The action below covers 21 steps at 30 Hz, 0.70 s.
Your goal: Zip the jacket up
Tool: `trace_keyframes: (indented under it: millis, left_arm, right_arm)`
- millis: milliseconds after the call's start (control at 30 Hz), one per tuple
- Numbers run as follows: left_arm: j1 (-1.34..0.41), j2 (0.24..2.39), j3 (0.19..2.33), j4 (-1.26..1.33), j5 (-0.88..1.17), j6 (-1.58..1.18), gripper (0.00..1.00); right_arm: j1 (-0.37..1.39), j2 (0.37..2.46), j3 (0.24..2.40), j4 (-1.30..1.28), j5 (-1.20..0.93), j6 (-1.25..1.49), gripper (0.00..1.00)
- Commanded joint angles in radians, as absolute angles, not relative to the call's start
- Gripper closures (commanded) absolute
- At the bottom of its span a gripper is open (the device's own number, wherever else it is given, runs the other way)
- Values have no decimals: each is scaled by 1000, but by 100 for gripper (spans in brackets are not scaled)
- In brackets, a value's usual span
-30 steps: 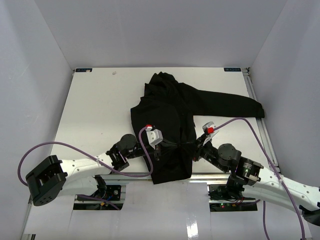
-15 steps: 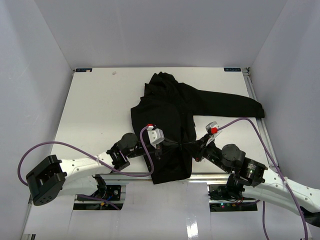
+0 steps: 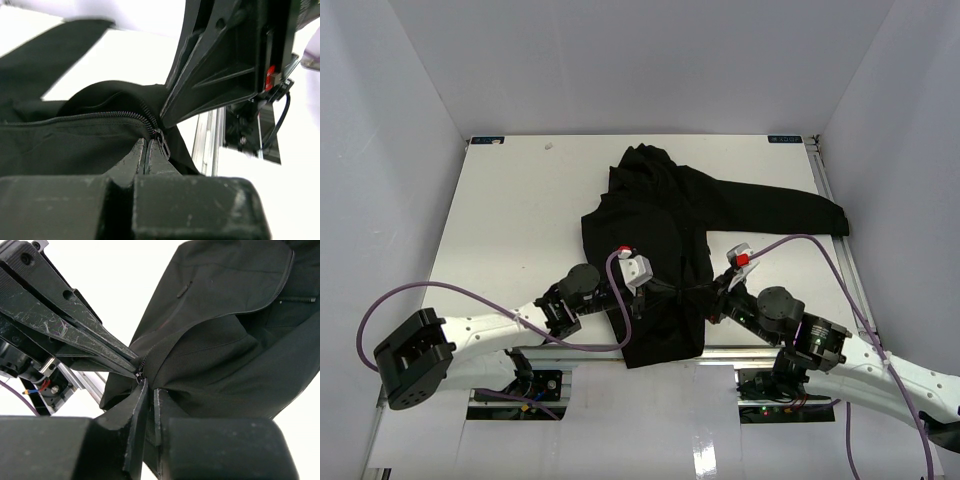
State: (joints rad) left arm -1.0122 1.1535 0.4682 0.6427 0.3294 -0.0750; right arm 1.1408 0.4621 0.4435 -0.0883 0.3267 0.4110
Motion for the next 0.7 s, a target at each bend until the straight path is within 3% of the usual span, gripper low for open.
trace_keyframes:
  millis: [0, 133, 267, 667]
  left_arm:
    - [-1012, 1175, 496, 502, 351, -127, 100]
    - [-1011, 1172, 564, 405, 396, -211, 100]
    - [-1007, 1170, 623, 303, 431, -317, 100]
    - [-1002, 1181, 684, 156, 494, -416, 100]
  right_arm:
    - [1135, 477, 512, -42, 339, 417, 78]
    - [1136, 480, 520, -156, 322, 431, 58]
    - [1135, 470, 540, -271, 342, 436, 47]
    - [1135, 520, 774, -433, 427, 282, 43]
